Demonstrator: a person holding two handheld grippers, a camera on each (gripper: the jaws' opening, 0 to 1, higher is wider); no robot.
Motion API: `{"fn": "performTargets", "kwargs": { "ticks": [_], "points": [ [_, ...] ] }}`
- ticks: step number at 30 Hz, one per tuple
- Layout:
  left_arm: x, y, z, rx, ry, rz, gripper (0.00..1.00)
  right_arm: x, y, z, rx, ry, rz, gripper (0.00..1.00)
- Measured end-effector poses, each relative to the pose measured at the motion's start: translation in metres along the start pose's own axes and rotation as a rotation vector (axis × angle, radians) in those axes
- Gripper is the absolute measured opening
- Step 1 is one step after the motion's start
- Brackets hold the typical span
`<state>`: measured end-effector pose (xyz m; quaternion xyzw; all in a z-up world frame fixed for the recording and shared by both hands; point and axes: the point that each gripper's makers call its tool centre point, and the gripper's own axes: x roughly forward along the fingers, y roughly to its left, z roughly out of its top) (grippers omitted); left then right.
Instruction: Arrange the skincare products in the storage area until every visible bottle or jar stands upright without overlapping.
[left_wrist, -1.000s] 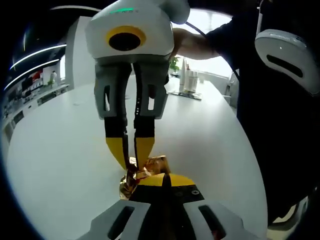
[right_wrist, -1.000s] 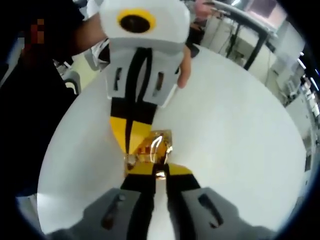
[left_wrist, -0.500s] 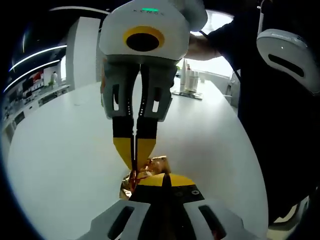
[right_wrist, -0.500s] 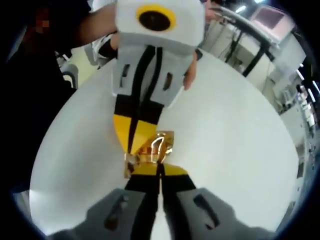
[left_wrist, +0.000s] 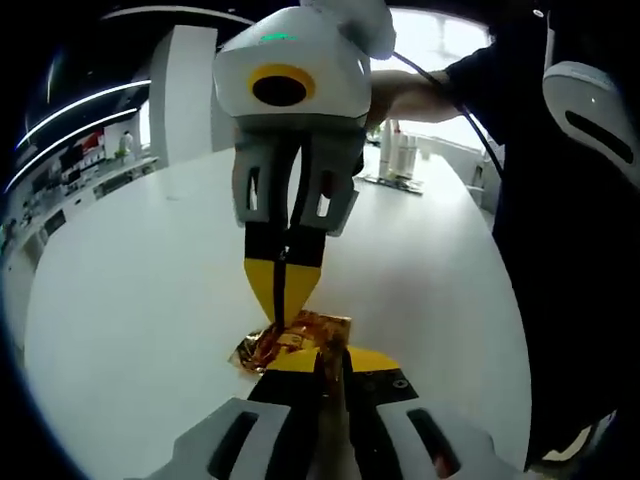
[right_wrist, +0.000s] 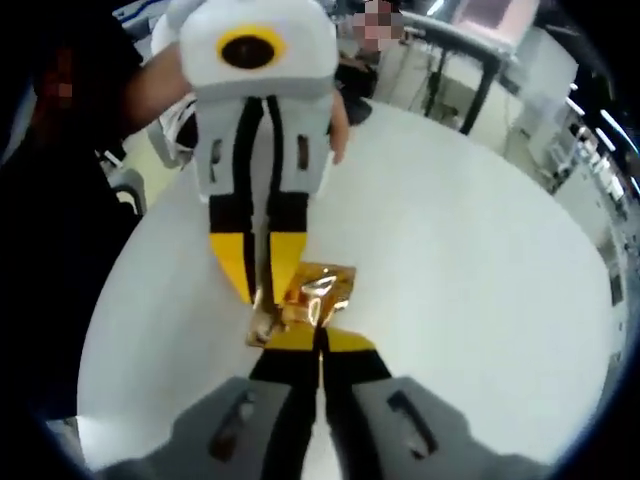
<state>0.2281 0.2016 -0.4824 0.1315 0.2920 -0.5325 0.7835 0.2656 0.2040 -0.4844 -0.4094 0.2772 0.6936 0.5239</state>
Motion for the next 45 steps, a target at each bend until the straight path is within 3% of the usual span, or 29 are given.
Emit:
{"fn": "performTargets", "kwargs": {
  "ticks": [10, 21, 37, 45],
  "points": [
    [-0.008, 0.002, 0.002, -0.009, -0.009, 0.063, 0.14, -0.005, 0.003, -0.005, 0.090, -0.055, -0.011, 0.00],
    [-0.023, 0.007, 0.022, -0.087, -0.139, 0.116, 0.14, -0.018, -0.006, -0.016, 0.204, -0.120, -0.046, 0.00],
    [-0.021, 0.008, 0.021, -0.141, -0.165, 0.152, 0.14, -0.039, 0.004, -0.030, 0.364, -0.239, -0.130, 0.00],
    [-0.024, 0.010, 0.021, -0.200, -0.214, 0.165, 0.14, -0.051, 0.008, -0.027, 0.449, -0.333, -0.191, 0.00]
  ]
}}
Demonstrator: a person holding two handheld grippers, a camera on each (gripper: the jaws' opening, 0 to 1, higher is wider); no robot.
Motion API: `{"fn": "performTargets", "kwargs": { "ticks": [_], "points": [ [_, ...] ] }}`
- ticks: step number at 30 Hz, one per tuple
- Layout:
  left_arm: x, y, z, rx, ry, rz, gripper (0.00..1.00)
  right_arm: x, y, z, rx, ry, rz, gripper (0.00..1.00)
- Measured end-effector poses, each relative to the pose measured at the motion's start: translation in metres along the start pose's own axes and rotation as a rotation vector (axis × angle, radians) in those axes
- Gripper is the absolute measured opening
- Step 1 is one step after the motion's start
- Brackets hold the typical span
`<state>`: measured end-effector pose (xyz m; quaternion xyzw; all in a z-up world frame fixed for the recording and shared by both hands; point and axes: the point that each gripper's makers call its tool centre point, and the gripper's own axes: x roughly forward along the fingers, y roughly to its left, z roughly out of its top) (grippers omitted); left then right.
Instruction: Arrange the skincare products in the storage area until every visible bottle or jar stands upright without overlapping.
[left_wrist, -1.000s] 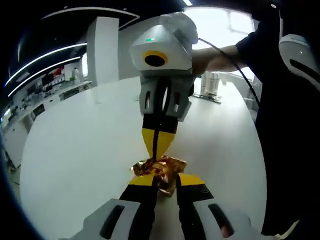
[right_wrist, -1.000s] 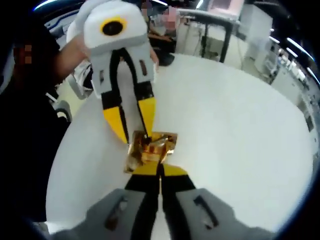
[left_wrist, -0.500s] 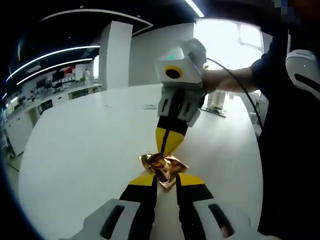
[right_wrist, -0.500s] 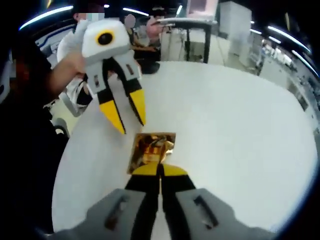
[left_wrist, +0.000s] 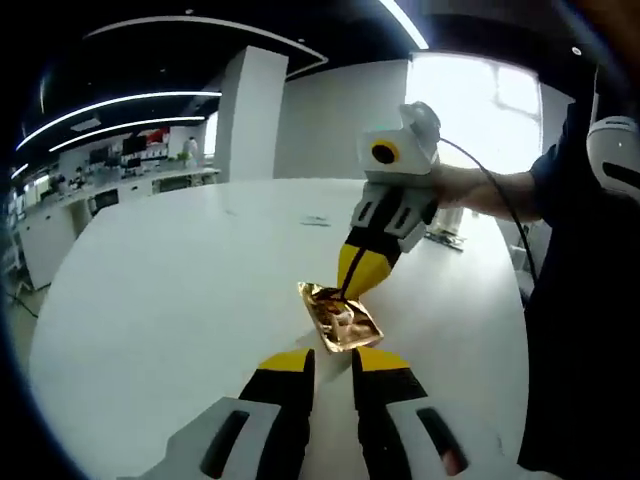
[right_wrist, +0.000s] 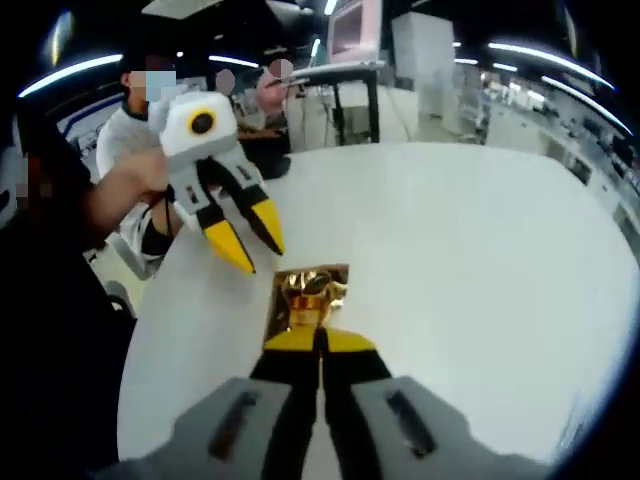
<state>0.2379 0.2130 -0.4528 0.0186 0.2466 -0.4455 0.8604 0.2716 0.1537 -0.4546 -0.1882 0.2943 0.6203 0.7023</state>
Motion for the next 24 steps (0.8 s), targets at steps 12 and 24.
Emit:
{"fn": "performTargets", "kwargs": {
  "ticks": [12, 24],
  "points": [
    [0.004, 0.000, 0.015, -0.093, -0.100, -0.007, 0.15, -0.022, -0.011, 0.014, 0.176, -0.216, -0.111, 0.00],
    [0.005, -0.005, 0.027, -0.121, -0.140, -0.009, 0.15, -0.037, -0.012, 0.016, 0.274, -0.342, -0.160, 0.00]
  ]
}}
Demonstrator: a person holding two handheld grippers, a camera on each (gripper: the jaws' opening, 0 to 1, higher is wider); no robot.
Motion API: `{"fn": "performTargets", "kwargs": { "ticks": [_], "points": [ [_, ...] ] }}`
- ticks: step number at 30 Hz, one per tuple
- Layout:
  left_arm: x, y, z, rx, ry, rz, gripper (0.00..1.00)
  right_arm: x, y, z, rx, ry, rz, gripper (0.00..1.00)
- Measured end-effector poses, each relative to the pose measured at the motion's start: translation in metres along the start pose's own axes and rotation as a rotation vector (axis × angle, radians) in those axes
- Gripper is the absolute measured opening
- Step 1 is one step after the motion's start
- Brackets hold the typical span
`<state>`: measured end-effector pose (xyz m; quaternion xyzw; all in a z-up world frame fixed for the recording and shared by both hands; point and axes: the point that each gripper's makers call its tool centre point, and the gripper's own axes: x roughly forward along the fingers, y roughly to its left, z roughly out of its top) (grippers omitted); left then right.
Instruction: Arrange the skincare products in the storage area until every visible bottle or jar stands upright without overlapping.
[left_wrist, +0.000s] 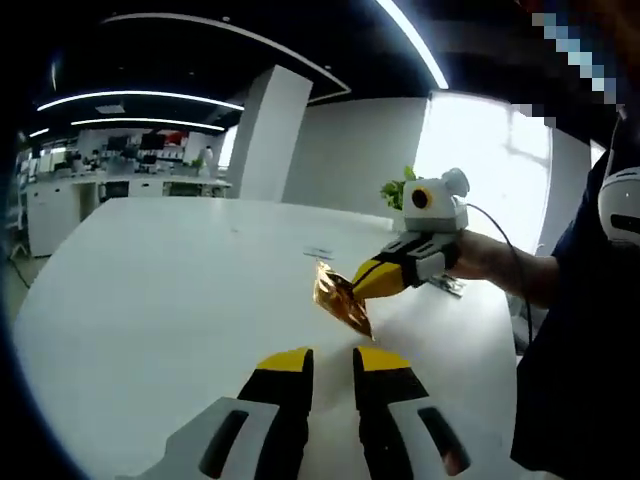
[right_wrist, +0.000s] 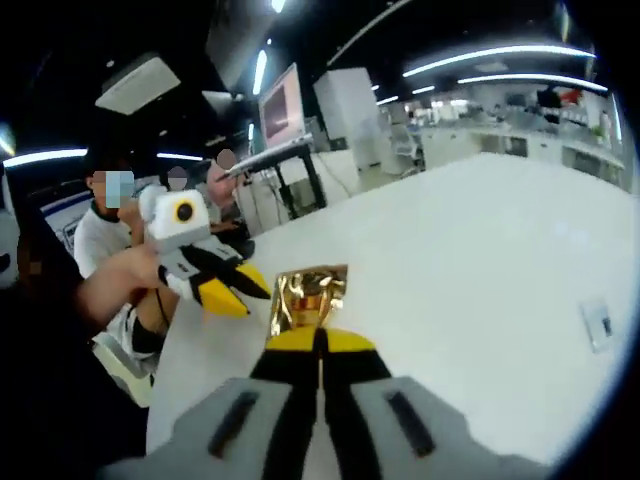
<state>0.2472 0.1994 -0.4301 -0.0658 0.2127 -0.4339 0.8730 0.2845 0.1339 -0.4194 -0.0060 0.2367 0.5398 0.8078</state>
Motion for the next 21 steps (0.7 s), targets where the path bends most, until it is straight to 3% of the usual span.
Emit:
{"fn": "performTargets", "kwargs": {
  "ticks": [11, 21],
  "points": [
    [0.002, -0.015, 0.015, -0.040, -0.069, -0.011, 0.19, -0.007, -0.001, 0.010, 0.041, -0.094, -0.012, 0.00],
    [0.007, -0.026, 0.026, -0.165, -0.151, -0.052, 0.26, -0.020, -0.001, 0.010, 0.149, -0.212, -0.033, 0.00]
  ]
}}
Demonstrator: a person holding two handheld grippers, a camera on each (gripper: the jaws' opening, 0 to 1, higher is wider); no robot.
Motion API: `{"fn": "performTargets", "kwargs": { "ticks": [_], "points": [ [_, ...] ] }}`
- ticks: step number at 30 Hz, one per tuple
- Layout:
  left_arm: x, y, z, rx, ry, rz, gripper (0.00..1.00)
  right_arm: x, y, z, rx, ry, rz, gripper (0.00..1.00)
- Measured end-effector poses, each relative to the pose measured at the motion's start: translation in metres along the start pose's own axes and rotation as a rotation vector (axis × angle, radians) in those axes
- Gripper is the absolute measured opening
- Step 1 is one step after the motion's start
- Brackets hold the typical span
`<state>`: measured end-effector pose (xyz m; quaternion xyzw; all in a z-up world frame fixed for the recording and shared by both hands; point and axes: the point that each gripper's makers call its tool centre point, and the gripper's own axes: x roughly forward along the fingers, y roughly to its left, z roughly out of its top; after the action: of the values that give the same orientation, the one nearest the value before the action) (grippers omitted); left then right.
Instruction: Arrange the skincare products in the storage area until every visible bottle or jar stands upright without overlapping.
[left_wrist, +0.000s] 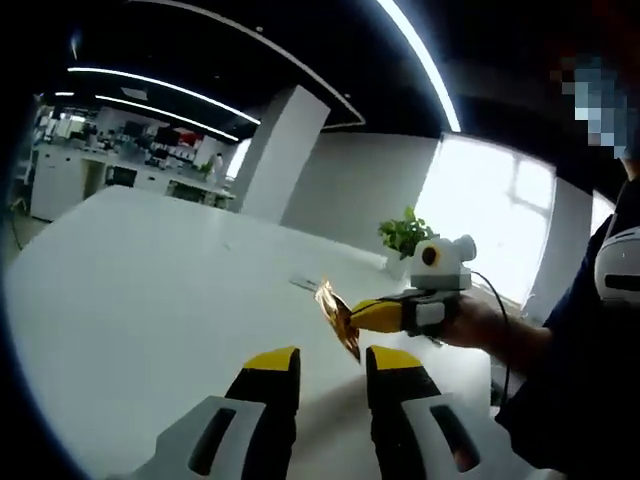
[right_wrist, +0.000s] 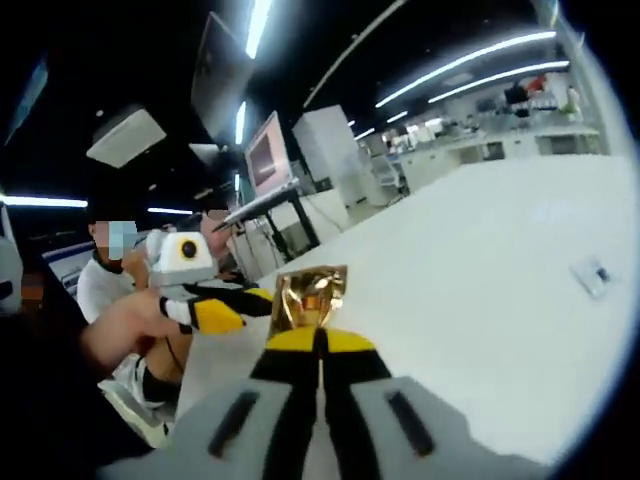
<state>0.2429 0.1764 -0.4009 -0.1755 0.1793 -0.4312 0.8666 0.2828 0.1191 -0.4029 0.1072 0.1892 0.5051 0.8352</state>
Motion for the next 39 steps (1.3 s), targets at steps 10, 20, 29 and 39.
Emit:
{"fn": "performTargets", "kwargs": {
  "ticks": [10, 20, 29, 39],
  "points": [
    [0.005, -0.007, 0.007, -0.064, -0.047, -0.030, 0.26, 0.000, 0.003, -0.001, 0.024, -0.038, -0.021, 0.00],
    [0.009, -0.009, 0.003, -0.097, -0.041, -0.035, 0.25, 0.003, 0.016, -0.006, 0.045, -0.055, -0.017, 0.00],
    [0.011, -0.007, 0.009, -0.118, -0.058, -0.035, 0.24, 0.004, 0.024, -0.004, 0.060, -0.088, -0.026, 0.00],
    [0.016, -0.009, 0.008, -0.140, -0.041, -0.054, 0.15, 0.001, 0.019, -0.002, 0.075, -0.108, -0.041, 0.00]
  ]
}}
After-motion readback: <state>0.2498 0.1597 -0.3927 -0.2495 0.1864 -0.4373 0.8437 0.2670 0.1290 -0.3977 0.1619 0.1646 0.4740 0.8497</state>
